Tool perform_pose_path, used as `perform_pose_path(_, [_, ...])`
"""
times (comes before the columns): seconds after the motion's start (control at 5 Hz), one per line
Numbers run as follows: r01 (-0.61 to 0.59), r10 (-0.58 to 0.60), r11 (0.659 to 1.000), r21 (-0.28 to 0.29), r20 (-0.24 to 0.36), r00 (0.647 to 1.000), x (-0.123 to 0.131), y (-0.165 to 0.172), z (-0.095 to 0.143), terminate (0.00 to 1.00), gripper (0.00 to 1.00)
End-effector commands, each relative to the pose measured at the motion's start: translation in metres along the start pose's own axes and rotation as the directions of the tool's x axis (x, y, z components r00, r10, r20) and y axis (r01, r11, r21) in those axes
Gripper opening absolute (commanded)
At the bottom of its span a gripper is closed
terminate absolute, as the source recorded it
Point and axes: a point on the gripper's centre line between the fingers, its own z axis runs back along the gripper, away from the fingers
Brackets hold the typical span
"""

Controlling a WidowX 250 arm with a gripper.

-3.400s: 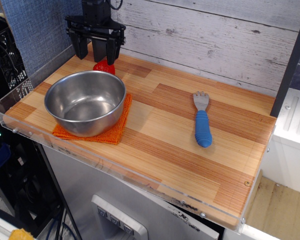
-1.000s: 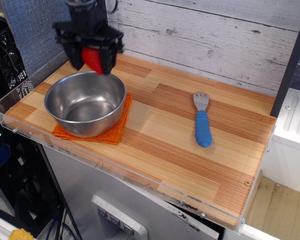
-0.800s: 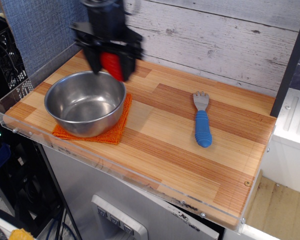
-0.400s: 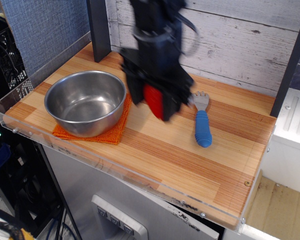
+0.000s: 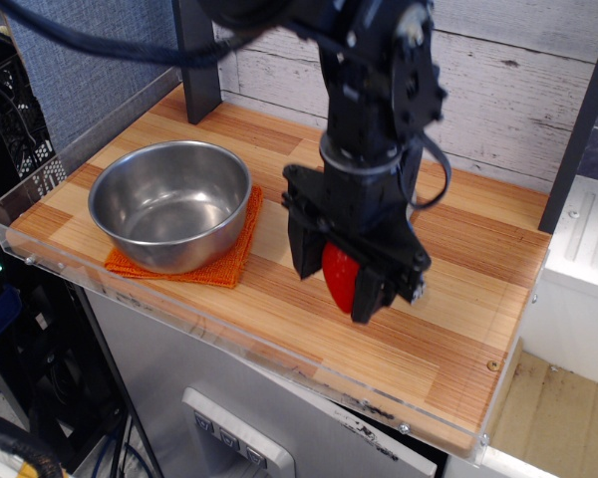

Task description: Place the strawberry so it is touching the bottom left of the fork's handle.

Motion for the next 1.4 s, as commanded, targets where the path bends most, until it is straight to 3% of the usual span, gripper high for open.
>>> perform_pose_path(0.0, [0.008, -0.009, 1.0, -0.009, -0.129, 0.992, -0.001, 0.005, -0.052, 0.0, 0.0])
perform_pose_path(0.2, [0.024, -0.023, 1.0, 0.001, -0.155, 0.988, 0.003, 0.003, -0.063, 0.0, 0.0])
perform_pose_path(0.4, [0.042, -0.041, 0.999, 0.003, -0.153, 0.987, 0.005, 0.003, -0.062, 0.0, 1.0])
perform_pose_path(0.8, [0.052, -0.048, 0.998, 0.025, -0.114, 0.992, 0.004, 0.0, -0.05, 0.0, 1.0])
perform_pose_path(1.2, [0.028, -0.028, 0.999, 0.03, 0.002, 1.0, 0.004, 0.009, -0.017, 0.0, 1.0])
